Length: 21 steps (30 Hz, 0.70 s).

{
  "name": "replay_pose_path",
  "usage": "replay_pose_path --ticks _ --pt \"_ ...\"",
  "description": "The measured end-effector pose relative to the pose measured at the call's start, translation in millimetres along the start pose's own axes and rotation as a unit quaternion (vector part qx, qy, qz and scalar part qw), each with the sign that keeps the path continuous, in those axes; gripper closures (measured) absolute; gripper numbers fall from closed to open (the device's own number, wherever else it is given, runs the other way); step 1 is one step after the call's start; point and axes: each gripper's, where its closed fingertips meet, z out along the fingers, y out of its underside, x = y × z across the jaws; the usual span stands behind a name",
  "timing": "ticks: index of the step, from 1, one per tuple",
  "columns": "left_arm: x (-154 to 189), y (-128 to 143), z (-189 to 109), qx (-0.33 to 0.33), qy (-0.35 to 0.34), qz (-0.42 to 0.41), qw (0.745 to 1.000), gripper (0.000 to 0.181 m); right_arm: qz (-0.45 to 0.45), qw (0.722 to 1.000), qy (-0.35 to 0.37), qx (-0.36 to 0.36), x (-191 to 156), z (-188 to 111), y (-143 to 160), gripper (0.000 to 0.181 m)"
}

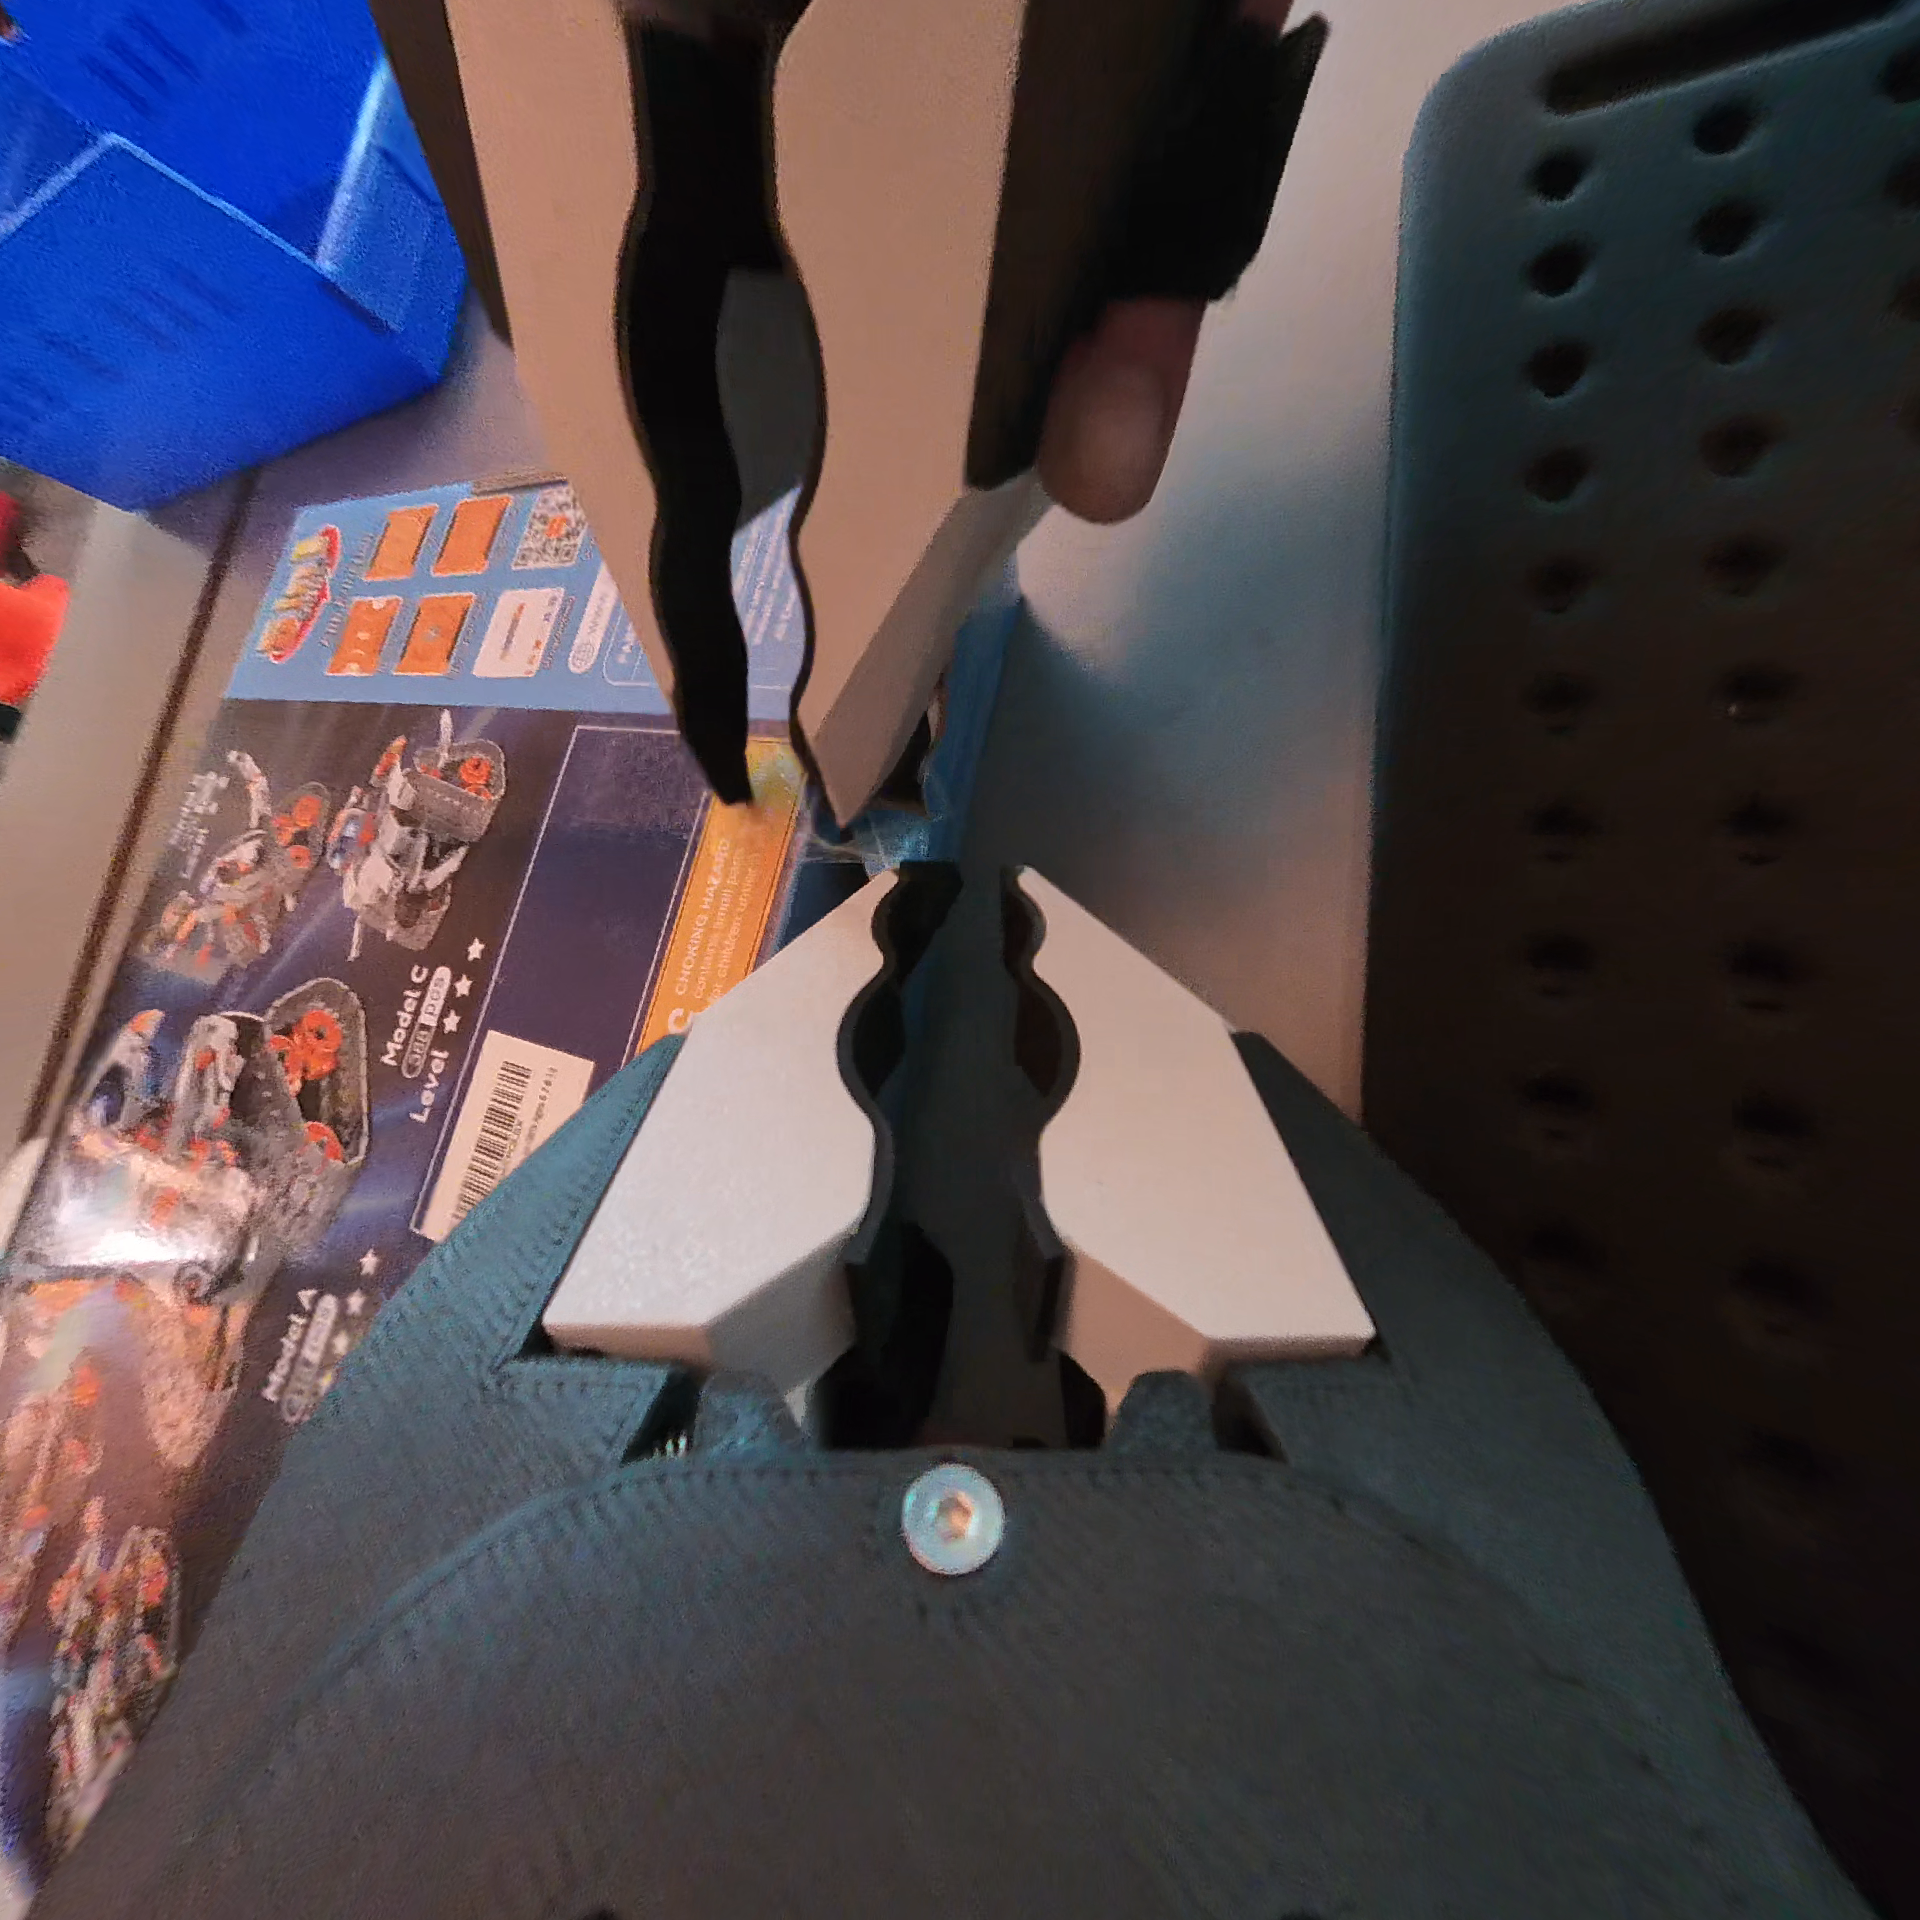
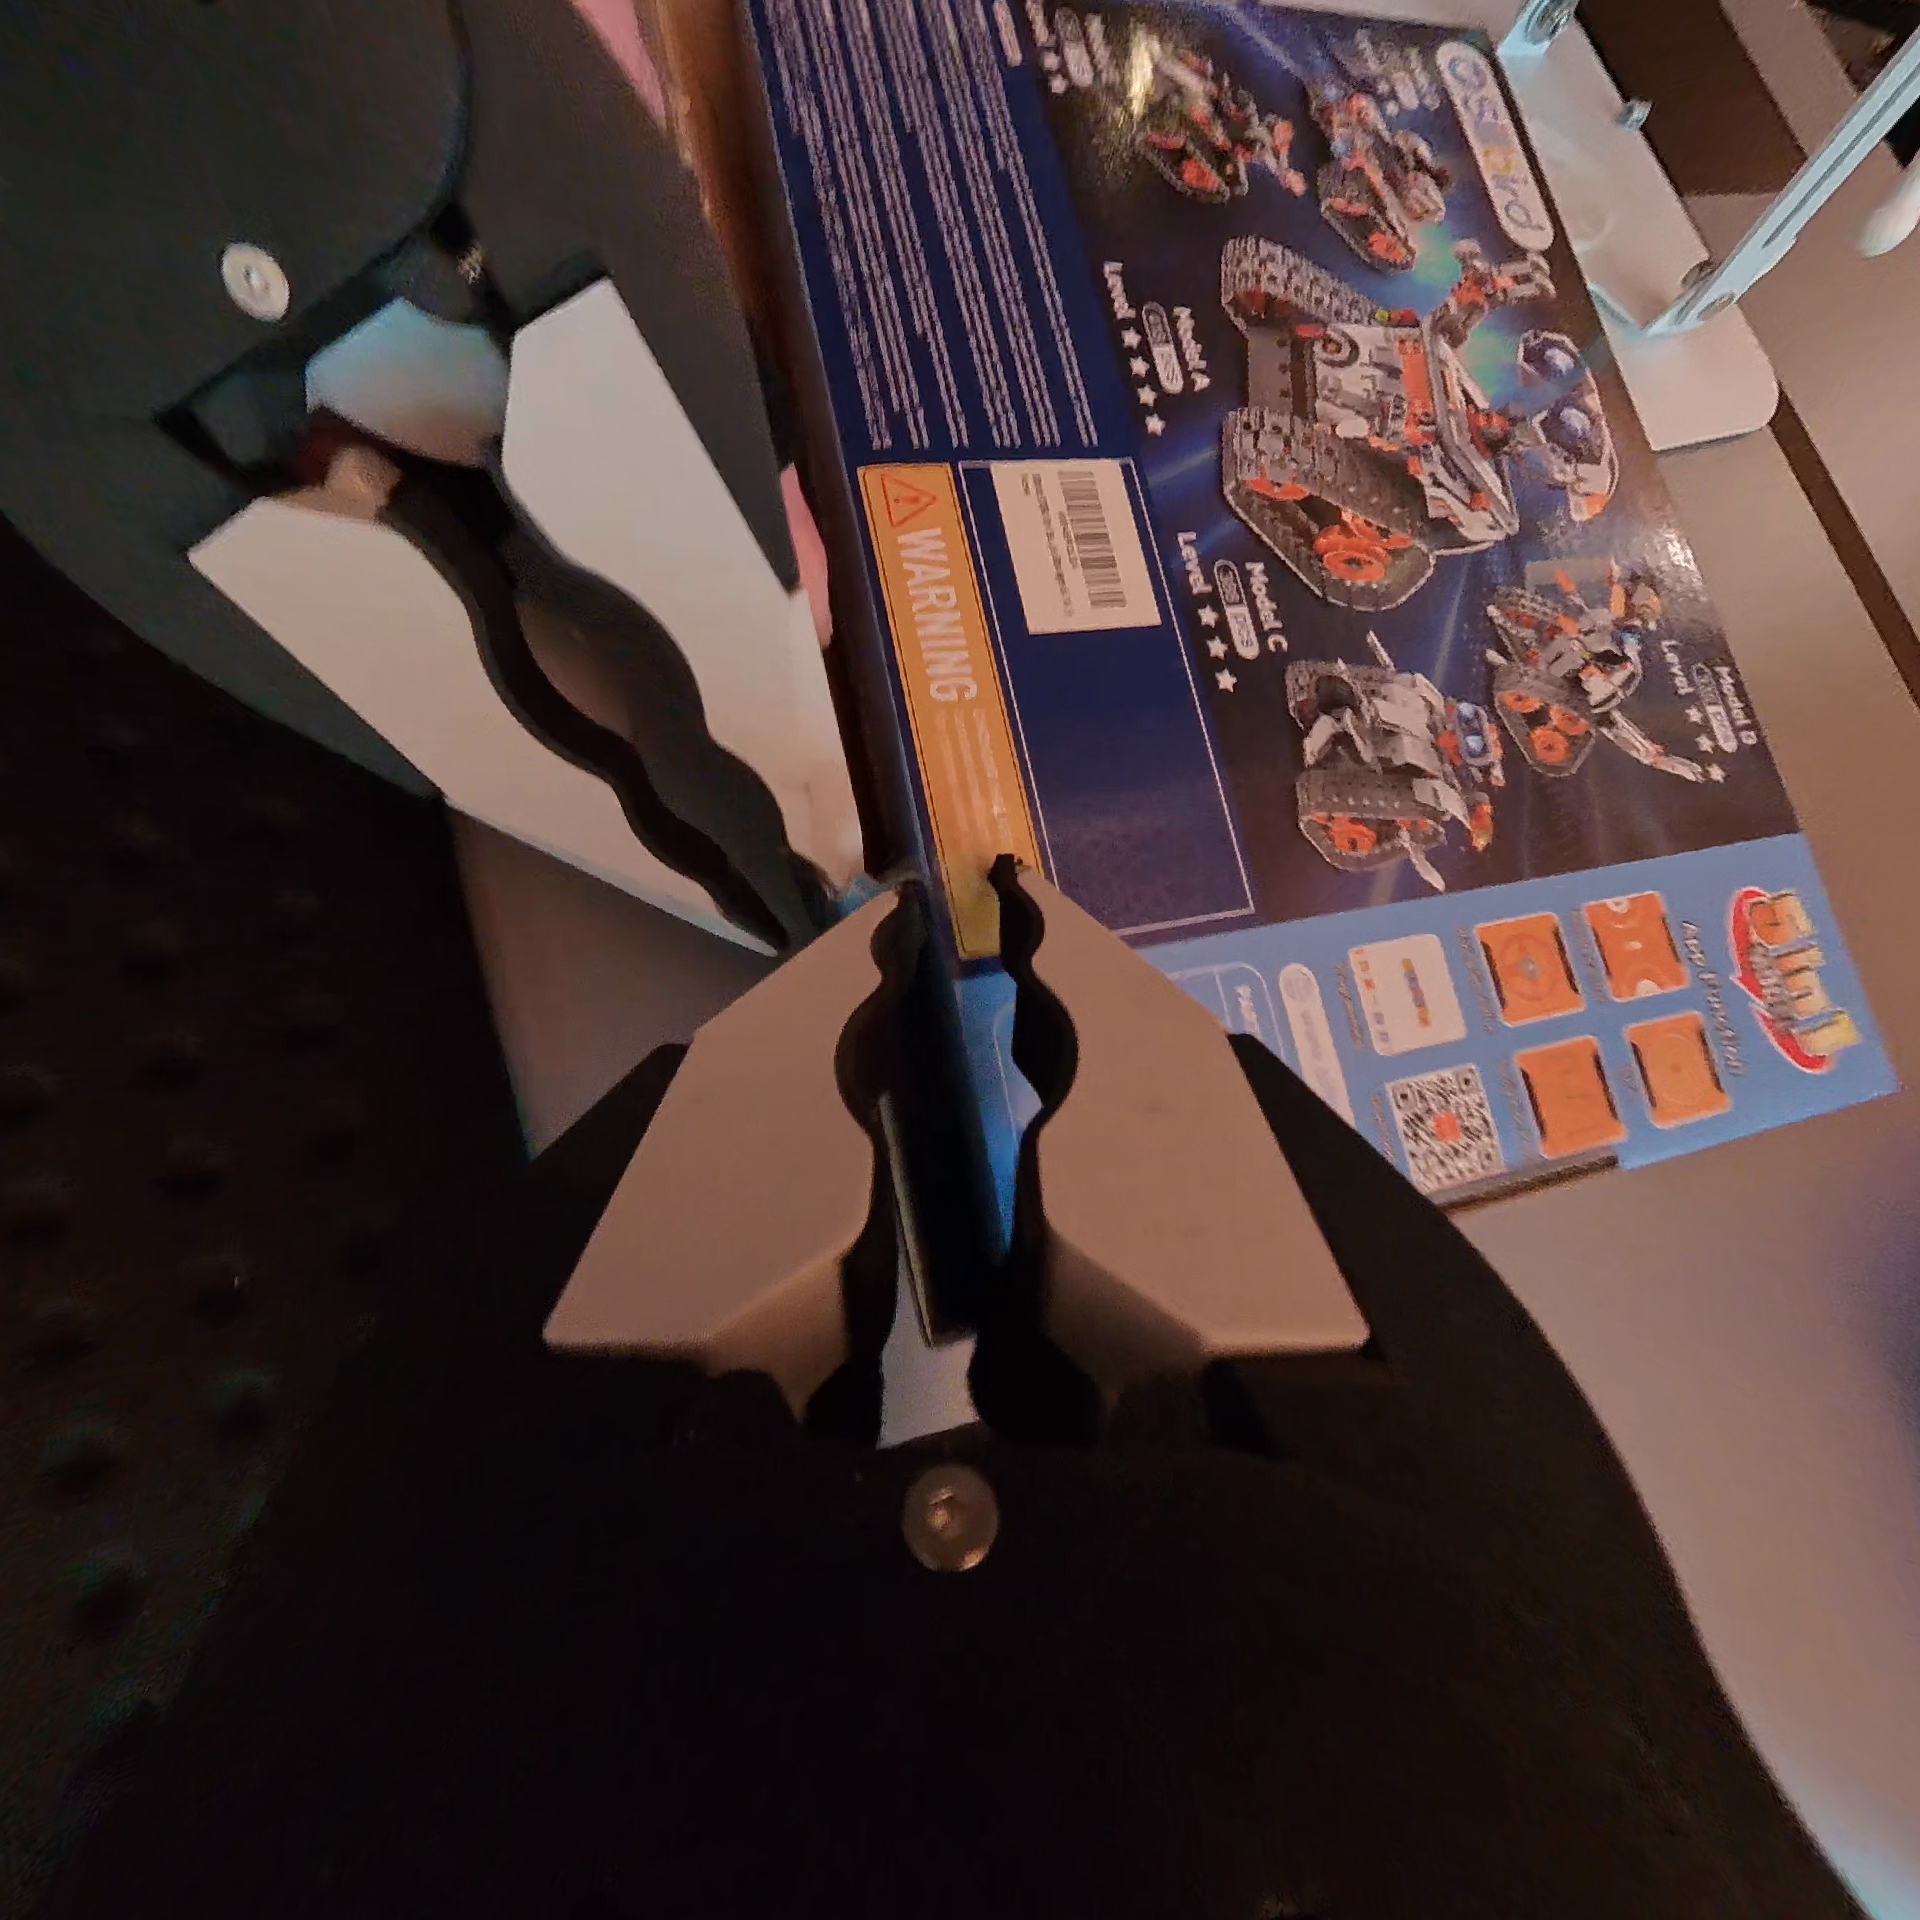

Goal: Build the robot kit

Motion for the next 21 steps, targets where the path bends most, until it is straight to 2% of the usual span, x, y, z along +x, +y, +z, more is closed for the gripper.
replay_pose_path --ticks 6,9,12,14,17,21 --pt "0.3 -2.5 -2.6 -0.005 0.003 -0.05 0.999 0.163 -0.002 1.0 0.005 0.009 6.3 -6.2 9.6 0.164" --pt "-1.6 -6.0 -16.2 0.009 -0.006 -0.055 0.998 0.16 -0.023 0.999 0.017 0.015 5.2 -6.1 9.1 0.166" --pt "-15.8 -11.3 -30.9 0.012 -0.048 -0.033 0.998 0.16 -0.066 0.997 0.041 0.03 4.4 -2.4 5.2 0.167" --pt "-24.8 -12.1 -28.8 0.001 -0.078 -0.012 0.997 0.159 -0.085 0.994 0.053 0.035 4.2 -0.1 2.8 0.167" --pt "-37.2 -1.2 -22.1 -0.037 -0.118 -0.001 0.992 0.157 -0.114 0.991 0.064 0.04 1.9 3.2 -1.1 0.169" --pt "-35.1 6.0 -30.2 -0.043 -0.133 -0.021 0.99 0.162 -0.118 0.991 0.049 0.049 -1.7 5.7 -5.3 0.169"
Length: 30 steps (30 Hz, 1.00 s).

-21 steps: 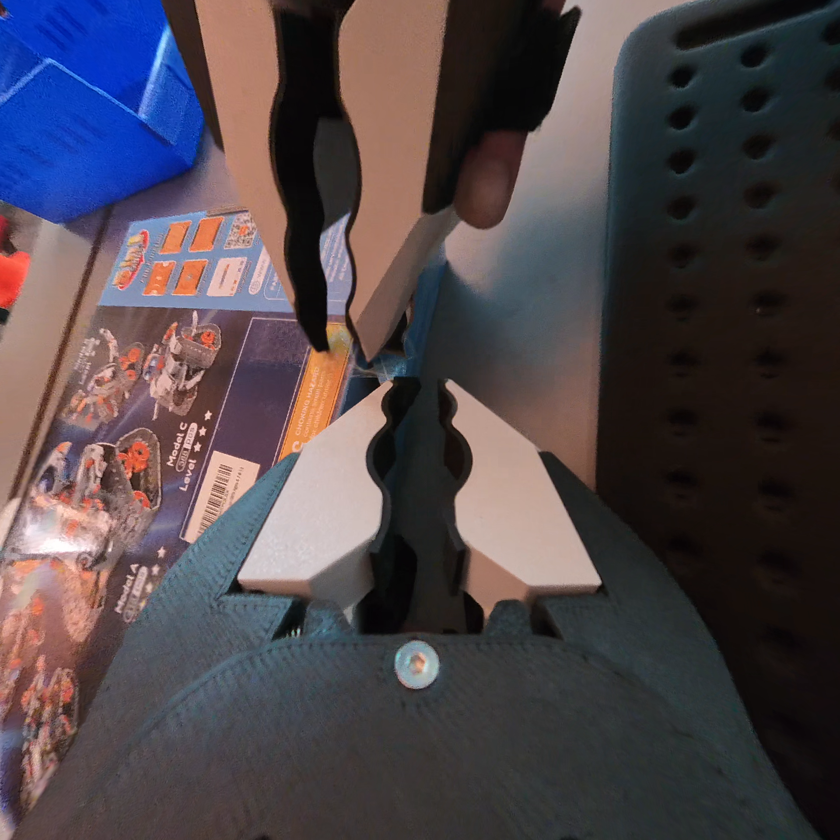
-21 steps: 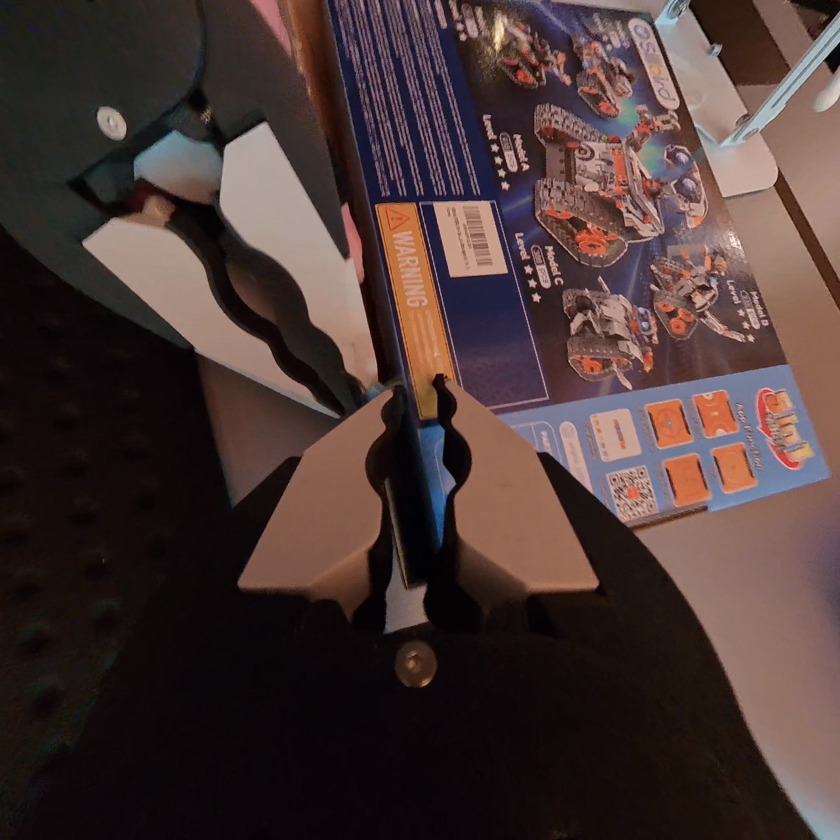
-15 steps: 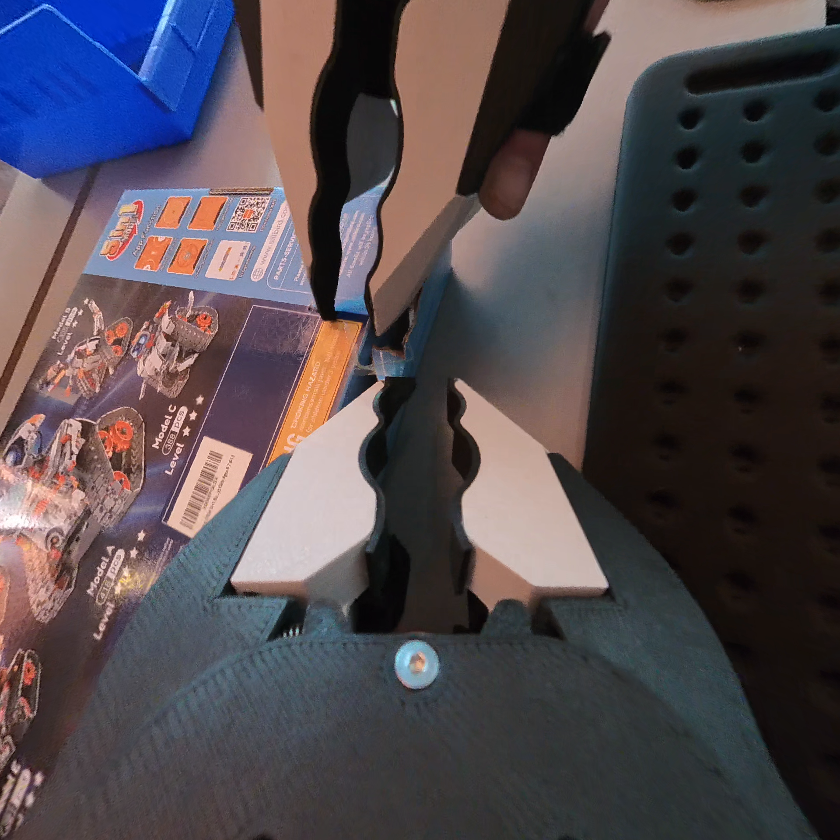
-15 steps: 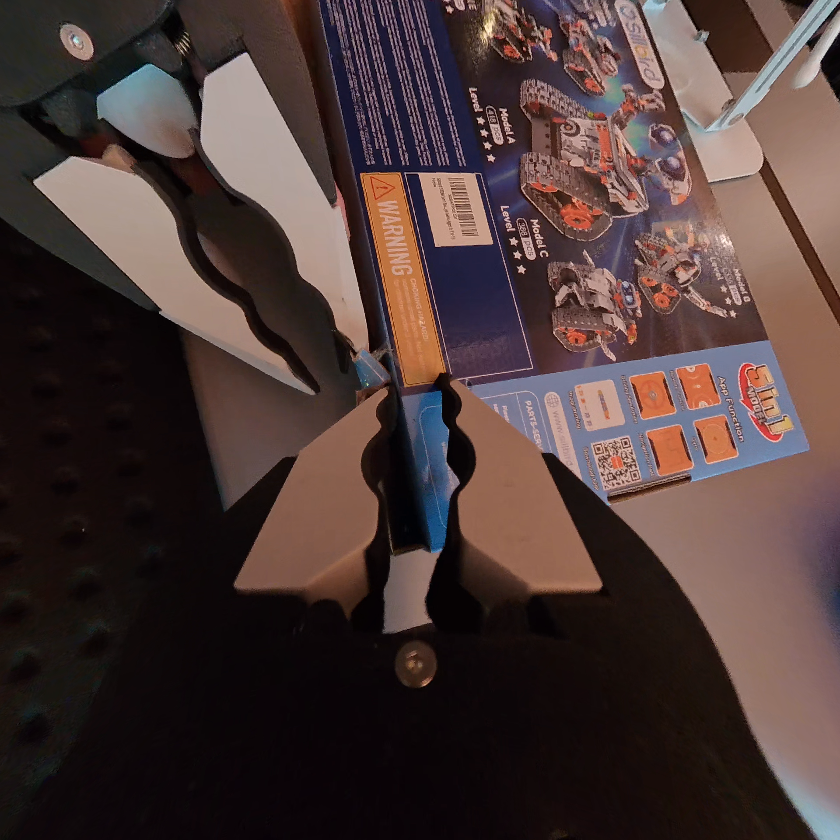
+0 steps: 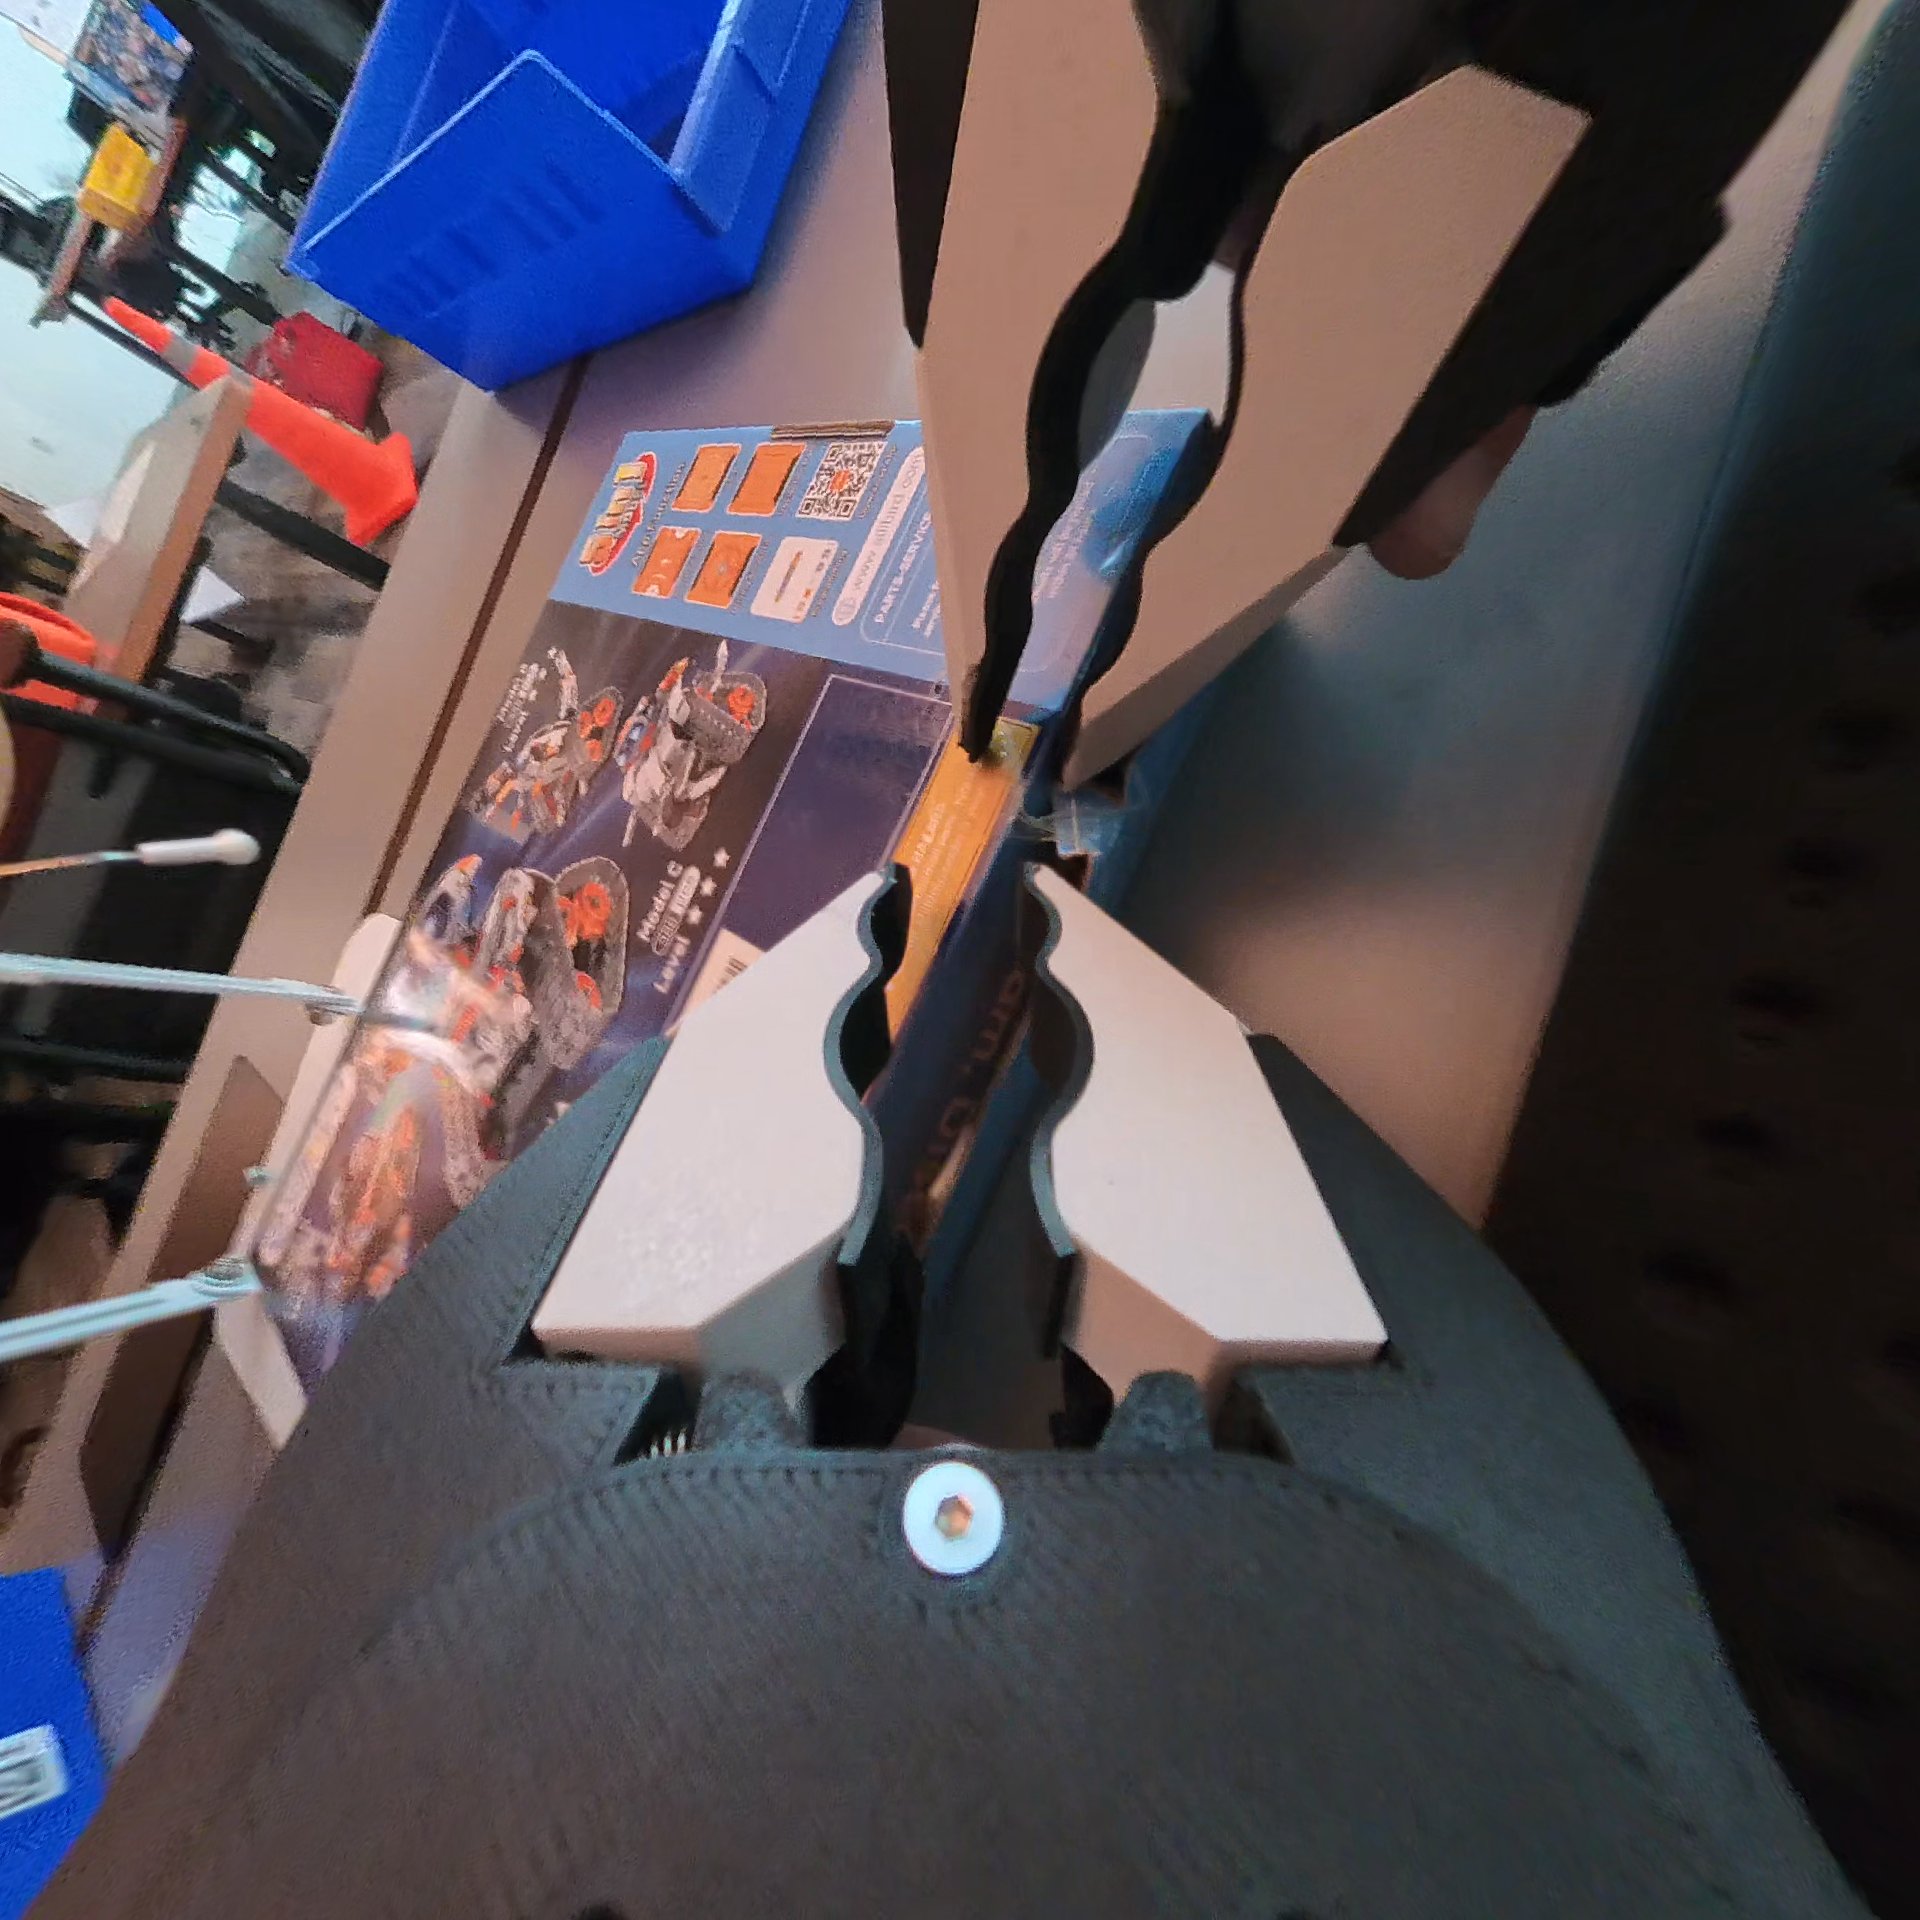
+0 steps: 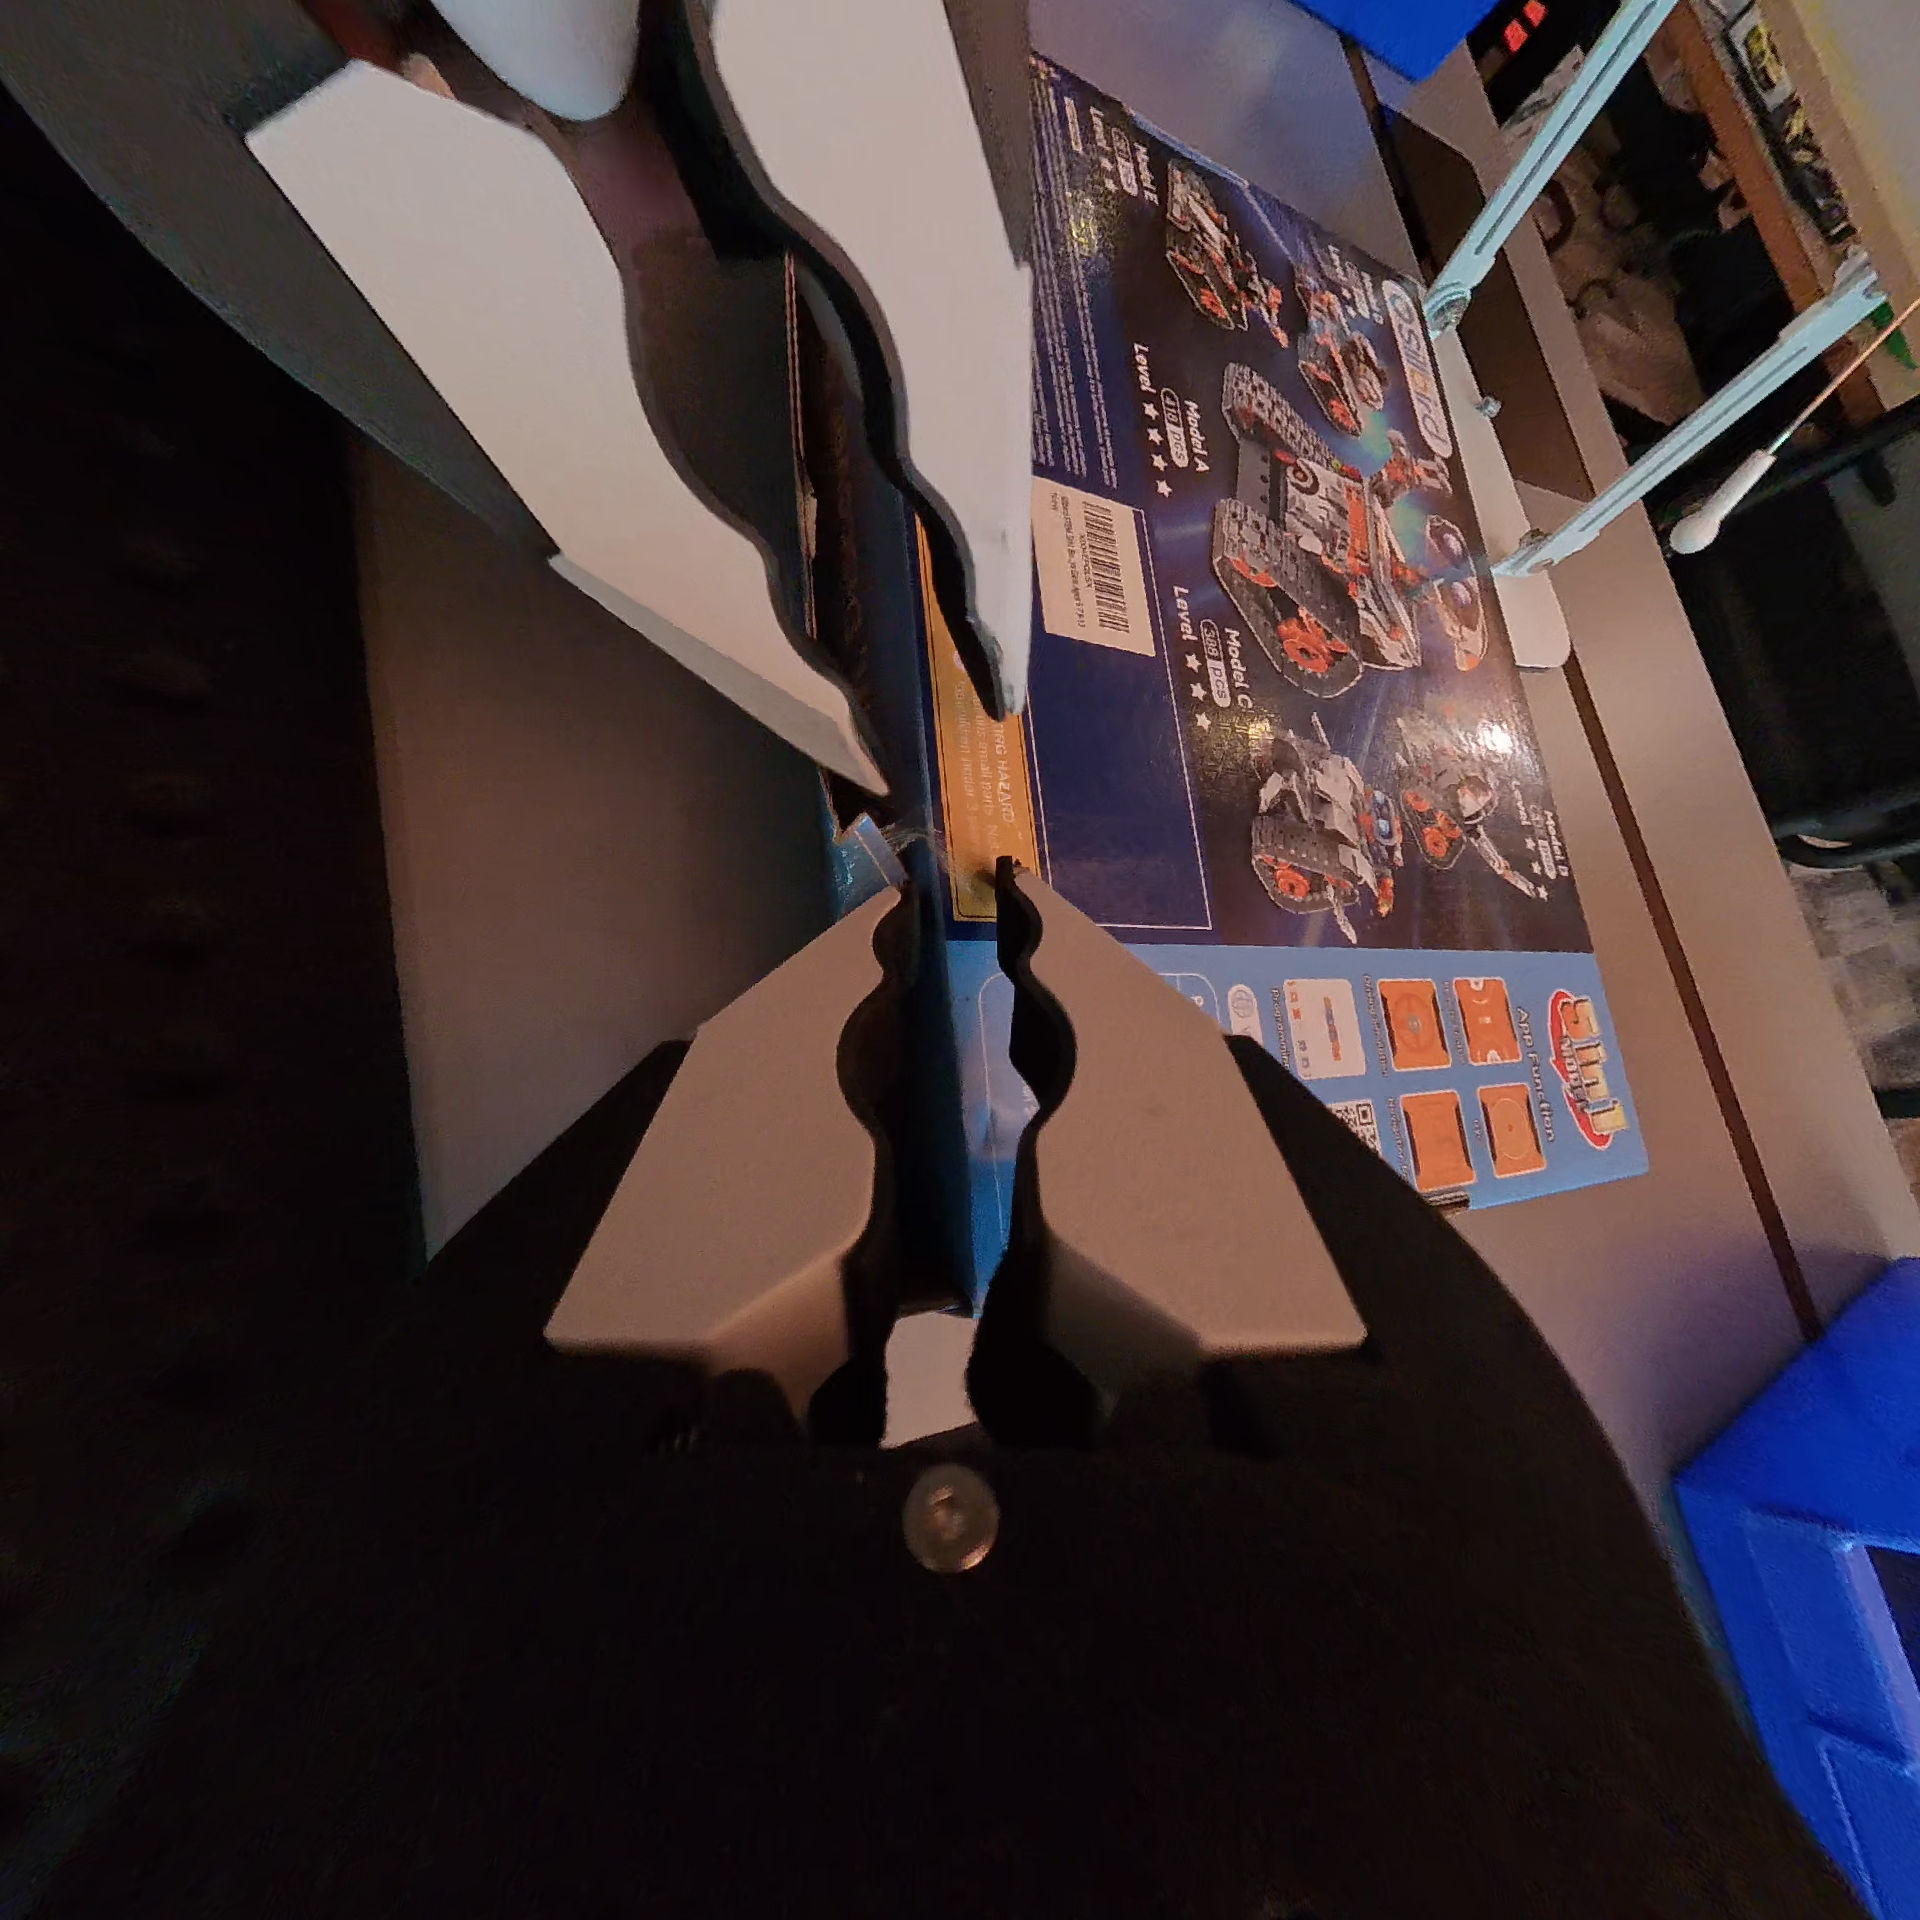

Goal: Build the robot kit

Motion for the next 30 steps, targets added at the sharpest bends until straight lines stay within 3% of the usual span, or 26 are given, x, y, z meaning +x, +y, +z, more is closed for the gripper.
replay_pose_path --ticks 2,3,9,11,13,14,20,23,30 --pt "14.1 0.8 -7.2 0.008 0.041 -0.044 0.998 0.172 -0.002 1.0 -0.007 0.002 0.0 0.7 -0.8 0.169" --pt "21.0 1.2 -9.1 0.011 0.063 -0.06 0.996 0.159 -0.01 1.0 -0.007 -0.001 0.1 0.9 -1.1 0.169" --pt "38.3 -8.2 3.0 0.023 0.115 -0.146 0.982 0.139 0.007 1.0 -0.022 0.008 -1.6 2.5 -3.7 0.169" --pt "33.7 -8.4 6.8 0.015 0.103 -0.149 0.983 0.147 0.027 0.999 -0.025 0.017 0.3 4.0 -3.9 0.169" --pt "26.3 -5.4 6.0 0.004 0.09 -0.171 0.981 0.167 0.028 0.999 -0.027 0.021 0.8 4.1 -4.2 0.169" --pt "26.7 -4.1 5.7 0.002 0.09 -0.179 0.98 0.167 0.029 0.999 -0.029 0.021 0.3 4.2 -4.8 0.169" --pt "28.3 -5.4 9.0 0.014 0.091 -0.161 0.983 0.16 0.038 0.998 -0.044 0.026 -4.1 3.0 -7.7 0.17" --pt "27.7 -1.5 13.6 0.016 0.084 -0.131 0.988 0.175 0.041 0.998 -0.04 0.031 -3.4 2.3 -6.9 0.171" --pt "40.2 -6.9 9.9 0.039 0.111 -0.084 0.989 0.177 0.009 1.0 -0.017 0.001 -5.7 -7.6 1.9 0.171"
